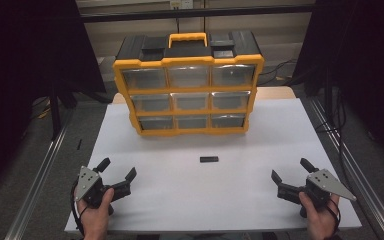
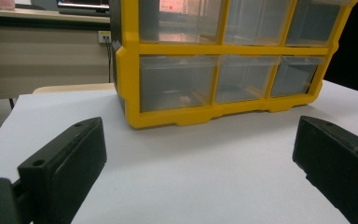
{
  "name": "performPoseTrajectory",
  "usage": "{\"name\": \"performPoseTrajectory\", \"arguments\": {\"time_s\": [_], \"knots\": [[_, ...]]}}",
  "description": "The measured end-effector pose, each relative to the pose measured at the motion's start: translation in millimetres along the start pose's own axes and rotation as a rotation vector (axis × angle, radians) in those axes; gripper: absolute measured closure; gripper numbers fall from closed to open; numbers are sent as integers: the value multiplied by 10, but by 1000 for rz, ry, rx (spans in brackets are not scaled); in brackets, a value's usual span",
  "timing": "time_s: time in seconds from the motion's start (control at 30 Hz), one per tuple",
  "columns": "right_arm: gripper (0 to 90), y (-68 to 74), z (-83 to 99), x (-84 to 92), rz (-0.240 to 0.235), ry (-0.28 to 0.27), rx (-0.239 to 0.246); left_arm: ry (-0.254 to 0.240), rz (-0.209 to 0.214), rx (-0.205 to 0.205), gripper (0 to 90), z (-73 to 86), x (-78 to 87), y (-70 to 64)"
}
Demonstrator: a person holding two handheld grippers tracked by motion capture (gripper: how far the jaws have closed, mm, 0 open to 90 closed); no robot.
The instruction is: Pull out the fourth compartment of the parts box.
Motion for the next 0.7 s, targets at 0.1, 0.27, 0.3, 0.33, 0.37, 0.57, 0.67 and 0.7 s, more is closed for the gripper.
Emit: {"name": "performPoseTrajectory", "arguments": {"time_s": [0.1, 0.27, 0.3, 0.33, 0.37, 0.57, 0.67, 0.7], "knots": [[3, -7, 3, 7, -1, 2, -6, -4, -3, 0, 28, -6, -4, -3], [3, 0, 9, 7, -6, 2, -11, 2, 8, 4, 28, -5, -11, -17], [3, 4, 10, 4, -8, 3, -11, 4, 13, 6, 28, -5, -16, -27], [4, 8, 9, 1, -9, 1, -12, 0, 11, 8, 28, -10, -27, -33], [3, 13, 10, 0, -12, 2, -12, 3, 13, 1, 28, -10, -32, -39], [2, 27, 10, -5, -23, 8, -9, -21, 0, 15, 18, -106, -86, -53], [2, 36, 5, -4, -26, 7, -10, -9, 17, 3, 17, -114, -114, -77], [2, 37, 5, -3, -25, 6, -10, -1, 21, -8, 17, -110, -127, -81]]}}
Point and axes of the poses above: each handheld gripper's, and its own axes: x roughly backward along the jaws, z roughly out of its underside, y roughly to its left, the point moved 10 cm from there along -x, roughly forward along the jaws, and after that the axes turned 4 degrees about -z, right-handed, at the moved point
